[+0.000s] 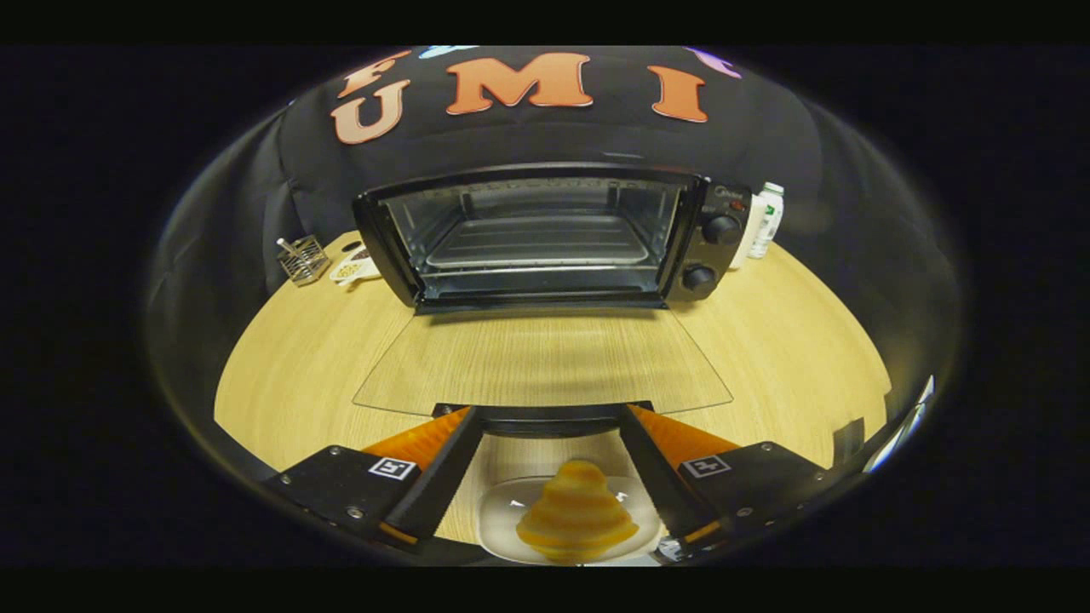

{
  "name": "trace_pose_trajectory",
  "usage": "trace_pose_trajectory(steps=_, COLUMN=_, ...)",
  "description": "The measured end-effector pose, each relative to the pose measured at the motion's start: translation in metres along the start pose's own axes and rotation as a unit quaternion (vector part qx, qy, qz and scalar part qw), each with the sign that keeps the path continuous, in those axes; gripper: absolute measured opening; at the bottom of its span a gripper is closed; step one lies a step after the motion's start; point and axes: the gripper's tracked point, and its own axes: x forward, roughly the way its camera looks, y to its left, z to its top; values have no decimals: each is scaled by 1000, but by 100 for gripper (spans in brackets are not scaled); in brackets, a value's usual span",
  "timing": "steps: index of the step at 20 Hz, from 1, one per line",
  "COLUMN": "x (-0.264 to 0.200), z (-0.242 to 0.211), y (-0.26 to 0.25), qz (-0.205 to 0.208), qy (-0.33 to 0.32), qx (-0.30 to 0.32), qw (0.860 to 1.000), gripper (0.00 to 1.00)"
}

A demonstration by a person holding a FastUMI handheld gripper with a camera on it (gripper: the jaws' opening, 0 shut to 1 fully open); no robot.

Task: Open the toaster oven, put the food inside, and close the toaster oven door.

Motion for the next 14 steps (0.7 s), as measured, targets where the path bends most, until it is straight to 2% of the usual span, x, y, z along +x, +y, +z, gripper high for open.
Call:
trace_pose_trajectory(steps=6, x=6, z=-10, y=-2, qz=-4, qy=14, qx=-12, qw=1000, gripper=98)
trace_pose_trajectory(steps=14, x=-45, z=-1, y=-10, qz=-9, qy=-9, qx=-4, qw=1000, gripper=98)
